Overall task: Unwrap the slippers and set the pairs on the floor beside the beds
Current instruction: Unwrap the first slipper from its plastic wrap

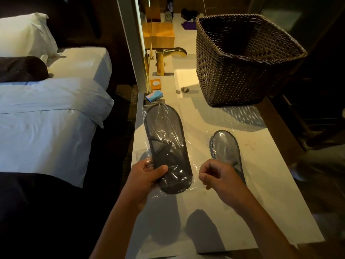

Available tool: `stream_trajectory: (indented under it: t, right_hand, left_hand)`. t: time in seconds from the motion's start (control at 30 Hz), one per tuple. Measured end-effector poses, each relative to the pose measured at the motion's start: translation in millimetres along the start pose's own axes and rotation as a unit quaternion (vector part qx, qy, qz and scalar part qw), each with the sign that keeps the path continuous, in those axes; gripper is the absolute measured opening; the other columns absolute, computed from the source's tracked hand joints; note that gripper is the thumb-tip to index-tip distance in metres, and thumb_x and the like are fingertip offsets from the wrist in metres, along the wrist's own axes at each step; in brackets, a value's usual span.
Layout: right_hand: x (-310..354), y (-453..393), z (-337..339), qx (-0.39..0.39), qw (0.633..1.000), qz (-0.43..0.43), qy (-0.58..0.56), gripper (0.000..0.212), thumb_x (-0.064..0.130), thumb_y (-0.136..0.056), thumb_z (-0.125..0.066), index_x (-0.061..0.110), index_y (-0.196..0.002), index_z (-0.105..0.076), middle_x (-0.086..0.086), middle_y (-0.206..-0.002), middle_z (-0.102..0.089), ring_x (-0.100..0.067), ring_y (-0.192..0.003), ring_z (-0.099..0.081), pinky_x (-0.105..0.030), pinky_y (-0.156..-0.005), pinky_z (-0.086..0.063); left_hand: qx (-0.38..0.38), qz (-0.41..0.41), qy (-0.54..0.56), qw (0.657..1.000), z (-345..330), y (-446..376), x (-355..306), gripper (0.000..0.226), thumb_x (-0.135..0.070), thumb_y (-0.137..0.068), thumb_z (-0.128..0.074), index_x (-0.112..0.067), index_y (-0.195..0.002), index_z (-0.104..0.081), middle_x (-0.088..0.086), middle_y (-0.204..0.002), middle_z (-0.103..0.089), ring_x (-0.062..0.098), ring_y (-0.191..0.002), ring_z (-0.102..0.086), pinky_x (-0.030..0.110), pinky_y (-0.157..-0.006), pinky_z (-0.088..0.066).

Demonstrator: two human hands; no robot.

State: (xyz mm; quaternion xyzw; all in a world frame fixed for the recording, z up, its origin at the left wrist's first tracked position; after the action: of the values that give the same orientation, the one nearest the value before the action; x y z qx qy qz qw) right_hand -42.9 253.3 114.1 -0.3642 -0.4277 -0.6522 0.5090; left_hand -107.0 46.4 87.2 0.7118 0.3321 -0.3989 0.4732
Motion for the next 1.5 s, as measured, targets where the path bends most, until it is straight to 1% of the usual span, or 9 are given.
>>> stream_trajectory:
  t: [0.33, 0.5, 0.67, 0.8, 0.93, 1.07, 1.2, 1.33, 1.5]
  right_hand:
    - [25.2, 24.3, 6.9, -0.021, 0.997, 0.068, 0.043, 0.023, 0.007, -0.09, -0.065, 0.027, -0.08, -0.059, 0.012, -0.083, -0.062, -0.003, -0.084, -0.059, -0.014, -0.072, -0.049]
    - [45.7, 25.9, 2.4, -0.027, 0.976, 0.129, 0.172, 0.039, 0.031, -0.084, -0.074, 0.043, -0.114, -0.053, 0.038, -0.113, -0.049, 0.024, -0.108, -0.044, 0.003, -0.082, -0.037]
    - [64.7, 16.0, -27.6, 0.049, 0.92, 0.23, 0.314, 0.041, 0.033, -0.086, -0.07, 0.029, -0.124, -0.056, 0.009, -0.115, -0.063, -0.007, -0.102, -0.051, -0.023, -0.089, -0.04]
    - [72.7, 13.1, -43.0, 0.078, 0.914, 0.249, 0.312, 0.022, 0.02, -0.093, -0.065, 0.018, -0.114, -0.063, 0.001, -0.107, -0.061, -0.007, -0.087, -0.048, -0.013, -0.072, -0.038]
    - [74.1, 23.3, -50.9, 0.09, 0.894, 0.275, 0.343, 0.019, 0.013, -0.09, -0.068, 0.012, -0.109, -0.069, -0.006, -0.106, -0.066, -0.016, -0.088, -0.062, -0.018, -0.072, -0.047]
    - [69.4, 38.8, -54.3, 0.109, 0.872, 0.299, 0.372, 0.016, 0.015, -0.086, -0.073, 0.016, -0.101, -0.07, -0.004, -0.096, -0.069, -0.014, -0.081, -0.063, -0.017, -0.067, -0.046]
    - [47.1, 40.5, -46.1, 0.105, 0.929, 0.184, 0.304, 0.021, 0.03, -0.097, -0.057, 0.015, -0.108, -0.068, -0.002, -0.102, -0.071, -0.012, -0.089, -0.062, -0.019, -0.079, -0.049]
    - [22.2, 33.5, -36.6, 0.033, 0.997, -0.041, 0.061, 0.013, 0.022, -0.099, -0.055, 0.018, -0.093, -0.066, 0.001, -0.08, -0.069, -0.009, -0.065, -0.065, -0.012, -0.062, -0.054]
    - [9.4, 39.8, -50.8, 0.016, 0.949, -0.201, -0.242, 0.014, 0.021, -0.098, -0.057, 0.011, -0.099, -0.066, -0.006, -0.076, -0.074, -0.017, -0.057, -0.069, -0.023, -0.054, -0.056]
  left_hand:
    - [-0.067, -0.008, 0.022, 0.997, 11.0, -5.9, 0.7, 0.013, -0.01, -0.089, -0.069, -0.007, -0.102, -0.067, 0.014, -0.089, -0.08, 0.028, -0.08, -0.079, 0.027, -0.061, -0.061]
    - [-0.056, -0.003, 0.004, 0.998, 5.8, -7.0, 4.0, 0.013, -0.012, -0.088, -0.07, -0.008, -0.101, -0.067, 0.012, -0.088, -0.08, 0.027, -0.08, -0.078, 0.024, -0.06, -0.06]
    - [-0.051, -0.018, -0.04, 0.998, -4.7, -8.0, 5.7, 0.009, -0.017, -0.087, -0.072, -0.013, -0.094, -0.068, 0.007, -0.082, -0.079, 0.022, -0.073, -0.078, 0.021, -0.057, -0.058]
    - [-0.052, -0.025, -0.048, 0.997, -5.5, -9.6, 5.1, 0.004, -0.017, -0.088, -0.071, -0.017, -0.092, -0.069, 0.004, -0.081, -0.079, 0.019, -0.074, -0.078, 0.021, -0.058, -0.059]
    - [-0.057, -0.019, -0.027, 0.998, -0.9, -10.3, 3.9, 0.016, -0.015, -0.088, -0.07, -0.027, -0.08, -0.076, 0.007, -0.083, -0.08, 0.023, -0.075, -0.079, 0.028, -0.058, -0.061]
    - [-0.069, 0.013, 0.045, 0.997, 7.3, -15.0, 10.5, 0.015, -0.013, -0.089, -0.07, -0.009, -0.103, -0.072, 0.016, -0.094, -0.08, 0.031, -0.087, -0.078, 0.035, -0.065, -0.063]
    - [-0.073, 0.022, 0.072, 0.994, 9.3, -16.7, 16.8, 0.024, -0.011, -0.088, -0.07, -0.004, -0.111, -0.068, 0.015, -0.099, -0.08, 0.031, -0.091, -0.078, 0.035, -0.069, -0.063]
    - [-0.062, 0.004, 0.09, 0.994, 3.7, -16.2, 20.7, 0.026, -0.014, -0.087, -0.072, -0.008, -0.112, -0.068, 0.013, -0.1, -0.08, 0.028, -0.092, -0.078, 0.03, -0.067, -0.062]
    - [-0.065, -0.012, 0.076, 0.995, -6.0, -12.4, 25.4, 0.024, -0.018, -0.086, -0.073, -0.012, -0.109, -0.068, 0.01, -0.096, -0.08, 0.025, -0.087, -0.078, 0.026, -0.063, -0.061]
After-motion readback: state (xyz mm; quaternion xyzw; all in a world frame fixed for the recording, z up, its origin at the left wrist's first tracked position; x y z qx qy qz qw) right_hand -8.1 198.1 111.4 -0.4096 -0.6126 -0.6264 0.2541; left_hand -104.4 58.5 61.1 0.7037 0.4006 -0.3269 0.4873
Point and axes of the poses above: each hand's wrist, its own y-axis away from the middle knuckle, its own z-axis out of the back of the hand, x = y × z, the point moved 7 cm from there along -y, towards the middle knuckle
